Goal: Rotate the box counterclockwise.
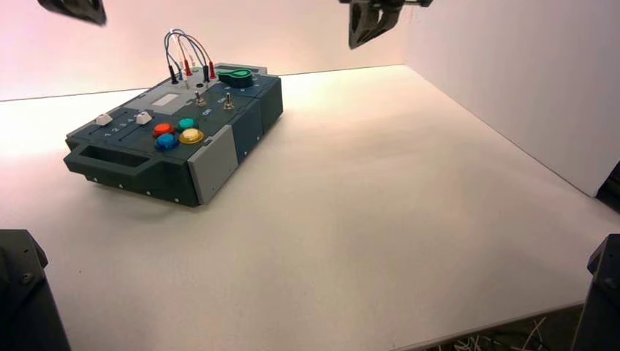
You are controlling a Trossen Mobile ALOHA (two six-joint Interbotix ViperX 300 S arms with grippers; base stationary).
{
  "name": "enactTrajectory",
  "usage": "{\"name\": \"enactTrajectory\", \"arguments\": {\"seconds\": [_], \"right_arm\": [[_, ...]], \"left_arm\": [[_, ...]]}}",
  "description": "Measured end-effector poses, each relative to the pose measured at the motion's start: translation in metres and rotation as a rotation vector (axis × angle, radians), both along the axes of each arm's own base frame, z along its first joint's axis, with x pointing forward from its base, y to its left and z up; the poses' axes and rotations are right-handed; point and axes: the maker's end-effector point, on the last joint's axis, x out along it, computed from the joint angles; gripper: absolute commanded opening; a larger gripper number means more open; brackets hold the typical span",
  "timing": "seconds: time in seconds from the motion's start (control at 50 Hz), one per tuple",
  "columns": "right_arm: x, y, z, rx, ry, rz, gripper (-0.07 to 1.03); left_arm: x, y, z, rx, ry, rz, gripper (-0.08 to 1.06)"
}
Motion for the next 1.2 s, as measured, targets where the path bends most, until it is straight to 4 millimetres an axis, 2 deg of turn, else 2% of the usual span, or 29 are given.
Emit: {"name": "enactTrajectory", "arguments": {"seconds": [0.1,0.4,0.6,0.8,1.2], "right_arm": [[-0.004,-0.002,0.008,0.012,-0.026,-0.002,-0.02],[-0.020,-0.012,0.012,0.023,-0.058,-0.006,-0.02],[-0.033,-0.021,0.033,0.066,-0.156,-0.017,-0.02],[-0.047,-0.029,0.048,0.092,-0.212,-0.022,-0.02],[-0.055,-0.033,0.041,0.085,-0.189,-0.024,-0.02]], "left_arm": [[-0.004,0.001,0.008,-0.003,-0.056,0.014,-0.03],[-0.015,-0.008,-0.006,-0.011,-0.024,-0.009,-0.03],[-0.018,-0.024,-0.003,-0.016,-0.062,-0.050,-0.03],[-0.017,-0.031,0.002,-0.014,-0.136,-0.065,-0.03],[-0.022,-0.035,-0.004,-0.017,-0.093,-0.080,-0.03]]}}
